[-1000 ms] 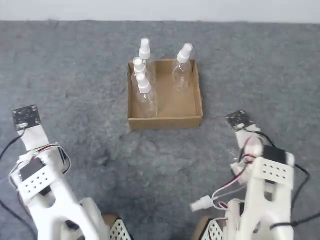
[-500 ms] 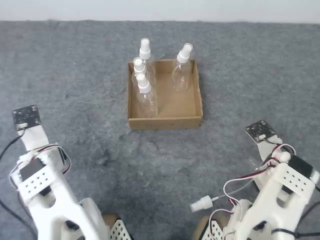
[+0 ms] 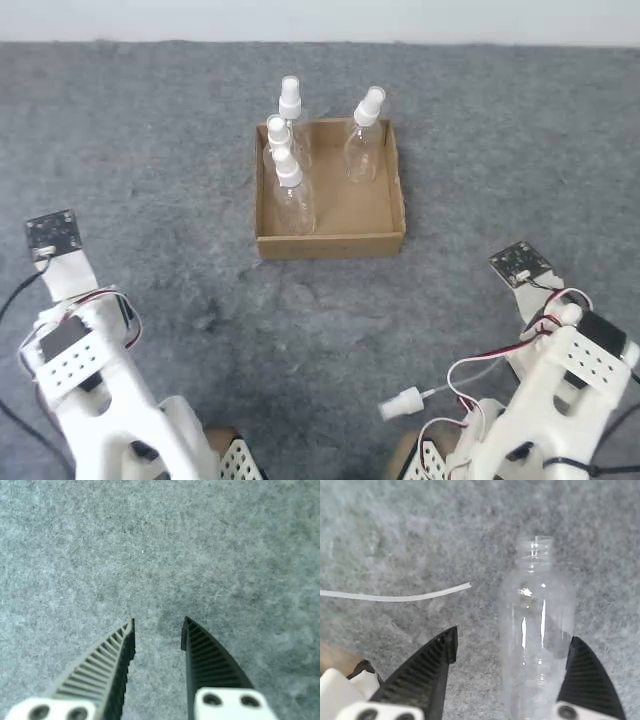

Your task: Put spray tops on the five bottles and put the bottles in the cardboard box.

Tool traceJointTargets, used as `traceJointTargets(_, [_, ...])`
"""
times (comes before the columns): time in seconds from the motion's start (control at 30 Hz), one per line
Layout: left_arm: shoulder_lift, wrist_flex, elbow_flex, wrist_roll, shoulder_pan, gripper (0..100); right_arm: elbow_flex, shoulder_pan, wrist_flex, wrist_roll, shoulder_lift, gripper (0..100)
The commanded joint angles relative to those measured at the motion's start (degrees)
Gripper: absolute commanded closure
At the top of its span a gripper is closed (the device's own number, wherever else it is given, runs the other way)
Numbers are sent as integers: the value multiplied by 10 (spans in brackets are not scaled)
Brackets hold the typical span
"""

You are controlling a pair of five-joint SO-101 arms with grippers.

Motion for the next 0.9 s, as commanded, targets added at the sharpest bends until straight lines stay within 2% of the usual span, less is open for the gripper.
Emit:
traceJointTargets(0.0, [-18, -16, -5, 3, 1, 865, -21, -2, 3, 14, -6, 713])
traceJointTargets(0.4, [-17, -16, -5, 3, 1, 865, -20, -14, -76, 12, 7, 713])
traceJointTargets(0.7, [-17, -16, -5, 3, 1, 865, -92, -11, -114, 12, 176, 717])
traceJointTargets(0.87, [-17, -16, -5, 3, 1, 865, -144, -11, -115, 12, 254, 775])
